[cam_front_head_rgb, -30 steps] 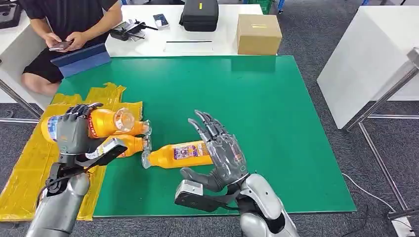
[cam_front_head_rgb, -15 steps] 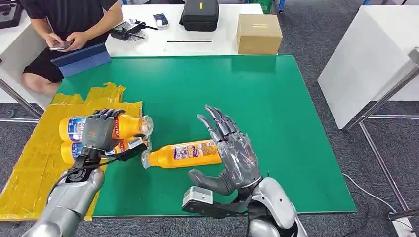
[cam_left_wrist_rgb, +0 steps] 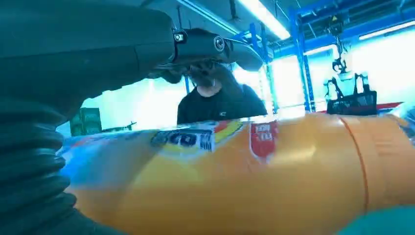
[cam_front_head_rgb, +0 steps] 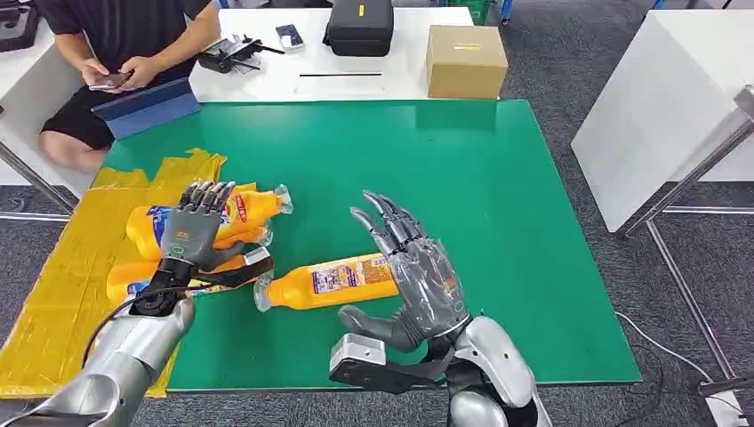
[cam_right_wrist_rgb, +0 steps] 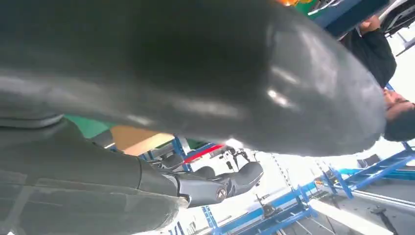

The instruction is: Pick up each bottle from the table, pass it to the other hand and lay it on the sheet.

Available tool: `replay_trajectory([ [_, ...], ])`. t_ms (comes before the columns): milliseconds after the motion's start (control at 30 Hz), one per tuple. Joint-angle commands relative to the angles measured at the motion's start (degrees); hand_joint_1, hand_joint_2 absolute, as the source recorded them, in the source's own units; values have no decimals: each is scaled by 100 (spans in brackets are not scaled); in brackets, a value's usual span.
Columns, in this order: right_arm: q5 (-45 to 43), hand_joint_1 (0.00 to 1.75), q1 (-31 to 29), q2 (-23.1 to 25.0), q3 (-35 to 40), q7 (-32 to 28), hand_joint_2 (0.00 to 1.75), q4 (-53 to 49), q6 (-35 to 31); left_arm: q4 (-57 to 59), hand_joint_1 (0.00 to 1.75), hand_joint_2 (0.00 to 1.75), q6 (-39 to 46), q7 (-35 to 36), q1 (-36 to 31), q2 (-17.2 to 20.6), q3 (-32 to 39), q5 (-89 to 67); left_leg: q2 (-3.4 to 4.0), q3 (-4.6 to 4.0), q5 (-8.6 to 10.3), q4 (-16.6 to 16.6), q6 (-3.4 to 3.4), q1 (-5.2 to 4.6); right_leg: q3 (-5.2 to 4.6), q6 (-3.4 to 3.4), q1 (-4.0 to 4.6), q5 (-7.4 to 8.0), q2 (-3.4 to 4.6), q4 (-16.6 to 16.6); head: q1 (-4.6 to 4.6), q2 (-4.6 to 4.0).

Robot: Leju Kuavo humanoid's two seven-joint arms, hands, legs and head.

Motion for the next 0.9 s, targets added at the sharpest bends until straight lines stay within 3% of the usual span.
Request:
replay_trajectory([
  [33,-58,0,-248,69,-255,-81,0,419,89,455,0,0,-16,-140,-227,-36,293,-1,-1,10,-1,-3,-6,-1,10,0,-1,-2,-5,-2,0,0],
  [900,-74,0,-222,38,-251,-19,0,401,33,109,0,0,112,-775,-353,-152,687,635,-5,6,-1,1,-7,1,8,0,0,-3,-8,-1,0,0],
])
